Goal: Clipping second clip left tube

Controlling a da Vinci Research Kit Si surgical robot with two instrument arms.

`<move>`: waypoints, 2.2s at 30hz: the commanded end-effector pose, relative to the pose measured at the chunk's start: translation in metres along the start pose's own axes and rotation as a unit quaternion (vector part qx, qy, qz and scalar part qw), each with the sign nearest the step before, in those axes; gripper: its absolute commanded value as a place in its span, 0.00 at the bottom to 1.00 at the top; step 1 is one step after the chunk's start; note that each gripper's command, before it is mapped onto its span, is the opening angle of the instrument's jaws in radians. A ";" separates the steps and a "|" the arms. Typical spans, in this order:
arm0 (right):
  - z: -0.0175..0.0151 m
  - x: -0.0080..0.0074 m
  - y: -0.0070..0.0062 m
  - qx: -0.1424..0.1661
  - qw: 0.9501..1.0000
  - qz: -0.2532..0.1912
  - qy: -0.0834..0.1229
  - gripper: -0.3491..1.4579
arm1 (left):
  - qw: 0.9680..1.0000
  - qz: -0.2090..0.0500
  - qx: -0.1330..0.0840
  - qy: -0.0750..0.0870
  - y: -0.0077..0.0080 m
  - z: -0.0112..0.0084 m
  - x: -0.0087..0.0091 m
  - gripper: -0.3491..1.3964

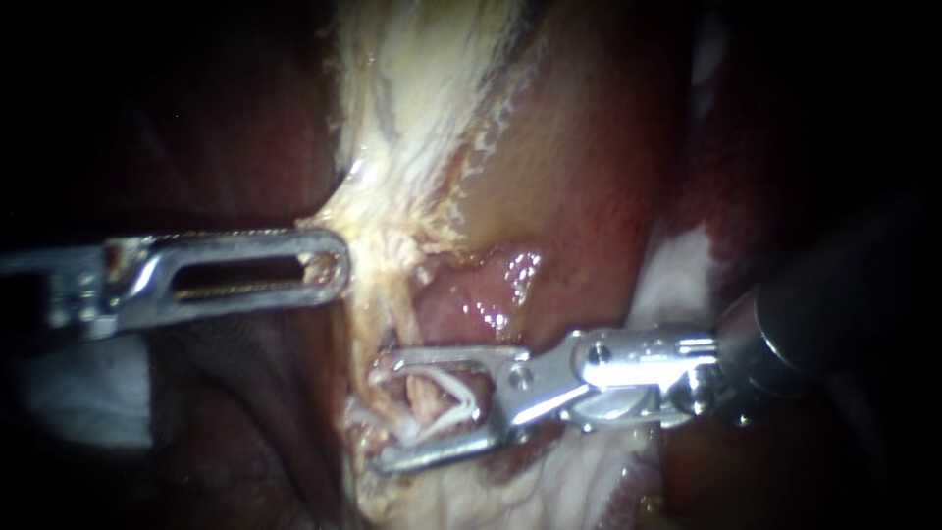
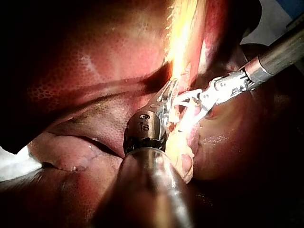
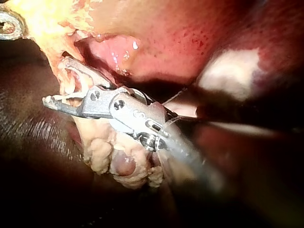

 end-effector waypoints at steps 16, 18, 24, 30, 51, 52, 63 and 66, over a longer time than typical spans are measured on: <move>0.0002 0.0008 -0.0004 0.006 1.000 0.009 -0.003 0.52 | 1.000 -0.001 0.004 -0.001 -0.0008 -0.0003 0.0002 0.00; 0.0002 0.0010 -0.0009 0.014 1.000 0.013 -0.003 0.52 | 1.000 -0.001 0.004 -0.001 -0.0008 -0.0003 0.0002 0.00; 0.0008 0.0015 -0.0025 0.041 0.999 0.020 -0.001 0.52 | 1.000 -0.001 0.004 0.000 -0.0007 -0.0003 0.0002 0.00; 0.0017 0.0016 -0.0025 0.044 0.999 0.024 -0.013 0.51 | 1.000 -0.001 0.004 0.000 -0.0007 -0.0003 0.0002 0.00; 0.0040 0.0019 -0.0017 0.018 0.999 0.025 -0.027 0.50 | 1.000 -0.001 0.004 -0.001 -0.0009 -0.0001 0.0002 0.00; 0.0040 0.0019 -0.0017 0.018 0.999 0.025 -0.027 0.50 | 1.000 -0.001 0.004 -0.001 -0.0009 -0.0001 0.0002 0.00; 0.0030 0.0013 -0.0016 0.022 0.999 0.025 -0.027 0.05 | 1.000 -0.001 0.004 -0.001 -0.0009 -0.0001 0.0002 0.00; 0.0024 0.0014 -0.0014 0.022 0.999 0.026 -0.029 0.00 | 1.000 -0.001 0.004 -0.001 -0.0009 -0.0001 0.0002 0.00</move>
